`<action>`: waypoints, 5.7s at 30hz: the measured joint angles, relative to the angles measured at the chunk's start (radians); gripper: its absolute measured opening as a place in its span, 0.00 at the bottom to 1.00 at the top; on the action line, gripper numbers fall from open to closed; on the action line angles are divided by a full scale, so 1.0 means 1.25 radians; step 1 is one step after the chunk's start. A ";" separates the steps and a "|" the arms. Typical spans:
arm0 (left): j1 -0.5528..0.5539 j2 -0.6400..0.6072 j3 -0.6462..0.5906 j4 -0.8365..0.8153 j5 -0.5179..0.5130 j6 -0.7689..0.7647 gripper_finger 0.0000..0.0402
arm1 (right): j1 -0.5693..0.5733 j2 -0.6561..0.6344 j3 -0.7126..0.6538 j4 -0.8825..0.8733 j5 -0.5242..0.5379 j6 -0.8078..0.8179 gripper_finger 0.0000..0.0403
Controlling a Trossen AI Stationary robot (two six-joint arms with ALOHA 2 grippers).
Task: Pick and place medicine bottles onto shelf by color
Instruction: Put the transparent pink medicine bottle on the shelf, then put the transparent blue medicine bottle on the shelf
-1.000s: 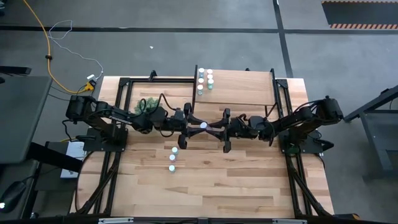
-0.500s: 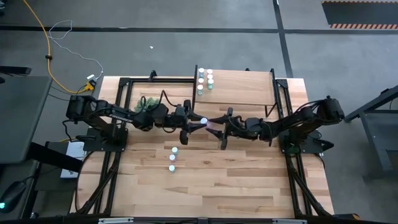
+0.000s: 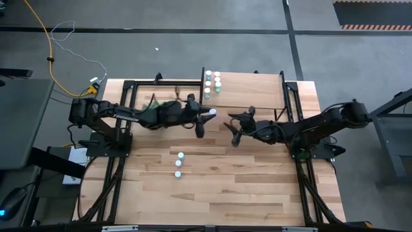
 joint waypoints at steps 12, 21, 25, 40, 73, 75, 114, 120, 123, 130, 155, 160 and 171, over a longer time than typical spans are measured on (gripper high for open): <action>0.047 0.125 0.226 -0.285 -0.095 0.049 0.27 | 0.000 -0.018 0.000 -0.053 0.033 0.029 0.50; 0.110 0.155 0.233 -0.267 -0.126 0.010 0.27 | 0.000 -0.018 0.000 -0.049 0.033 0.035 0.50; 0.123 0.155 0.233 -0.242 -0.133 0.006 0.27 | 0.000 -0.018 0.000 -0.045 0.032 0.036 0.50; 0.121 0.164 0.233 -0.254 -0.109 0.013 0.27 | -0.002 -0.018 0.000 -0.042 0.033 0.045 0.50; 0.120 0.189 0.232 -0.210 -0.124 0.119 0.56 | -0.002 -0.018 0.000 -0.039 0.033 0.042 0.50; 0.120 0.184 0.232 -0.212 -0.123 0.119 0.59 | -0.002 -0.018 0.000 -0.039 0.033 0.042 0.50; -0.094 -0.274 0.135 -0.658 0.024 -0.017 0.64 | -0.002 -0.018 0.000 -0.040 0.032 0.048 0.50; -0.229 -0.302 -0.034 -0.702 -0.028 -0.266 0.64 | -0.002 -0.018 0.000 -0.040 0.032 0.047 0.50; -0.291 -0.289 -0.093 -0.706 -0.027 -0.336 0.64 | -0.002 -0.018 0.000 -0.040 0.032 0.042 0.50; -0.378 -0.264 -0.132 -0.690 -0.158 -0.255 0.64 | -0.002 -0.018 0.000 -0.036 0.032 0.042 0.50; -0.209 -0.171 -0.132 -0.651 0.145 -0.015 0.64 | -0.002 -0.018 0.000 -0.021 0.032 0.042 0.50; -0.201 -0.171 -0.132 -0.658 0.145 -0.024 0.64 | -0.002 -0.018 0.000 -0.021 0.032 0.042 0.50; -0.201 -0.108 -0.131 -0.654 0.123 -0.008 0.64 | -0.002 -0.018 0.000 -0.021 0.032 0.042 0.50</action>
